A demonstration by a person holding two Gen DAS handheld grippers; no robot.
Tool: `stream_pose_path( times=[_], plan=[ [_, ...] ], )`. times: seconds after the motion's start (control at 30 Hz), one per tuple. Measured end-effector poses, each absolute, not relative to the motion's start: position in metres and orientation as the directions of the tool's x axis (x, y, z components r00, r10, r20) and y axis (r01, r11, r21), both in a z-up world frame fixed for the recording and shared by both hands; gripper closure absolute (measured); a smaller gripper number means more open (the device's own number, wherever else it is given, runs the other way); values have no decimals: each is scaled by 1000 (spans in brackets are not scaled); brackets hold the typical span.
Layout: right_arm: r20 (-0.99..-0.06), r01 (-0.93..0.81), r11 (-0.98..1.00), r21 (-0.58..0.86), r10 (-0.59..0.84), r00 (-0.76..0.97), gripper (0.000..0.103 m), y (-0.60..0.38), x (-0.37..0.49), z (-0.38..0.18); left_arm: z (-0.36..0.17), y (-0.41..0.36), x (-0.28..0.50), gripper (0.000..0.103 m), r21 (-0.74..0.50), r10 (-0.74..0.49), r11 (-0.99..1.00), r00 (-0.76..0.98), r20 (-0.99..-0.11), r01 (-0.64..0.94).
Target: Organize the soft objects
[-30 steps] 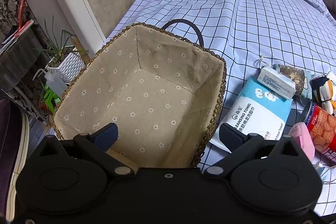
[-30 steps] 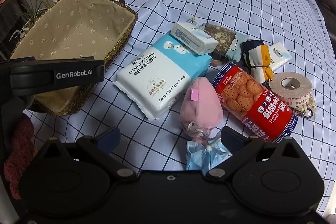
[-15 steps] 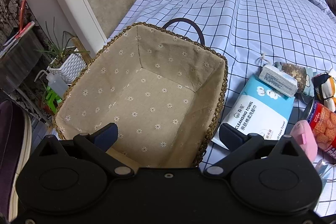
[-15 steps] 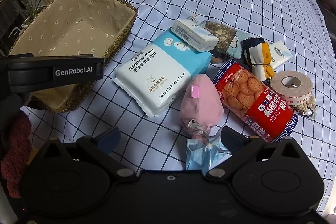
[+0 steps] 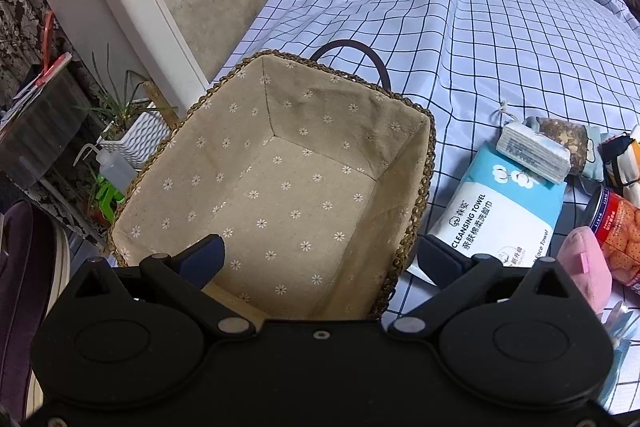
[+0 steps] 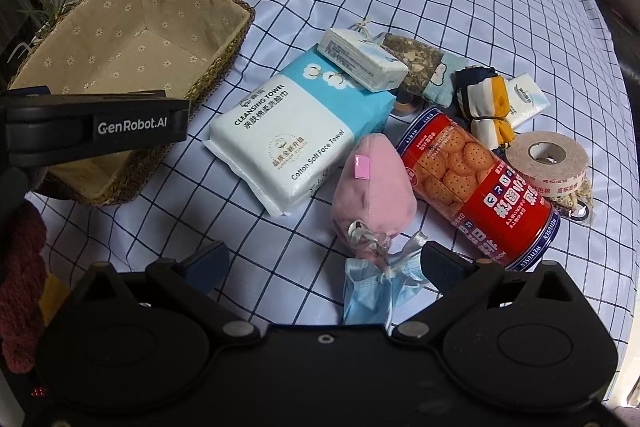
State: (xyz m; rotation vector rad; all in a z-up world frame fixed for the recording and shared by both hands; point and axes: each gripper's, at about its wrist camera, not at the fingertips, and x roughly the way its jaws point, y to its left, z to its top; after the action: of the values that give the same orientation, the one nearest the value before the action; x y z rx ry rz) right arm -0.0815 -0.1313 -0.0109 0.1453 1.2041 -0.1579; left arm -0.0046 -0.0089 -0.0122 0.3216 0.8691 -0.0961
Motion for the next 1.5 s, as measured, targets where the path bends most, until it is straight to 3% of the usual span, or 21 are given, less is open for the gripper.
stream_pose_path(
  times=[0.3,0.6,0.77,1.03,1.5],
  plan=[
    [-923,251,968,13,-85,375,1,-153,-86,-2,-8,-16,-9,4,234,25,946,666,-745,226],
    [-854,473,879,-52,-284,435,1,-241,-99,21,-3,-34,-20,4,201,-64,934,692,-719,296],
    [-842,581,812,-63,-355,405,1,-289,-105,14,-13,-52,-27,4,166,-142,901,634,-760,401],
    [-881,696,717,44,-301,366,12,-355,-114,-6,-38,-76,-55,4,53,-291,797,459,-839,601],
    [-875,620,783,-47,-332,353,16,-351,-87,-39,-81,-95,-84,8,-45,-329,685,253,-910,728]
  ],
)
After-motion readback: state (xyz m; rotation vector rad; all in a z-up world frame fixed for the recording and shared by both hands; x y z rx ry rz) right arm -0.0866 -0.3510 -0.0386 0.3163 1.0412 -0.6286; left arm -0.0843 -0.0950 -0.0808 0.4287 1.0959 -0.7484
